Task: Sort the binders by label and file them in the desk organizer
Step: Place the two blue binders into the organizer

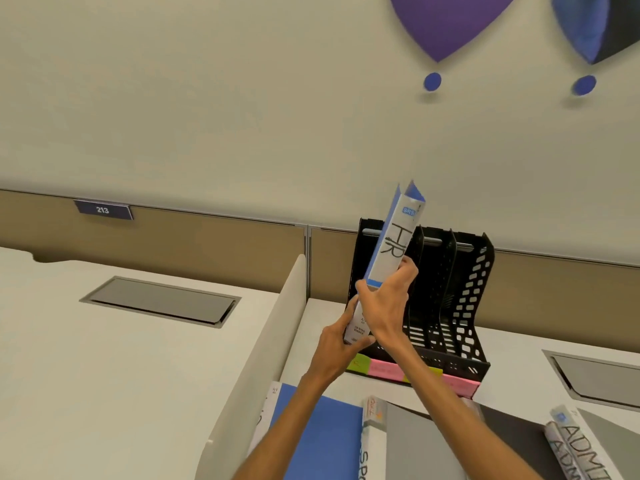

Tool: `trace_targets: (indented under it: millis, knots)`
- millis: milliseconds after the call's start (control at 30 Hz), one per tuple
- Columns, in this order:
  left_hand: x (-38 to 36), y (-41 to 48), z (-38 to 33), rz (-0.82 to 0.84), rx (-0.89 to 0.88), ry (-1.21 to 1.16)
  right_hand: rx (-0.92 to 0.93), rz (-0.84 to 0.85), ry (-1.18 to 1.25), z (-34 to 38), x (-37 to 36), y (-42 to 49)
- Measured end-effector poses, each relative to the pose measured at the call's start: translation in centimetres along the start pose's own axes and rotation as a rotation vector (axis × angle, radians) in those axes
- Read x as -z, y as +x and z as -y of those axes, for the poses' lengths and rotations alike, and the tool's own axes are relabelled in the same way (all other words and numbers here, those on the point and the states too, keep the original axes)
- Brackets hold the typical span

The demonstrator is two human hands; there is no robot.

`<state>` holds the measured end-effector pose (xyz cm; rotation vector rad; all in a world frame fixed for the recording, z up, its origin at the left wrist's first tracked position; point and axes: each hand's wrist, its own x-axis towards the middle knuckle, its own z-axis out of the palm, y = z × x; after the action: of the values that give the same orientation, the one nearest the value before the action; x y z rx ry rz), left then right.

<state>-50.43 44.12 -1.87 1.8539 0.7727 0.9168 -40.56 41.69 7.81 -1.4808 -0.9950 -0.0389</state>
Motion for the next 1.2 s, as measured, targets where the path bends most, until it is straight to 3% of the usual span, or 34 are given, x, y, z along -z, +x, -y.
trace_targets:
  millis: [267,467,733,967,1200]
  knots:
    - [-1.9,0.1,3.2,0.015,0.123,0.089,-0.011,0.108,-0.039,-3.1,-0.4,0.2]
    - [-2.0,0.3,3.4,-0.034,0.092,0.112,0.123,0.171,-0.076,-0.9,-0.1,2.8]
    - [-1.2,0.1,3.7,-0.144,0.191,0.153,0.307,0.190,-0.123,3.9,0.6,8.8]
    - [-0.3,1.5,3.8,-0.231,0.298,0.207,0.288,0.212,-0.075,4.2,0.4,8.7]
    - [0.6,3.5,3.4,-0.208,0.401,0.356,0.281,0.185,-0.025,4.2,0.8,8.3]
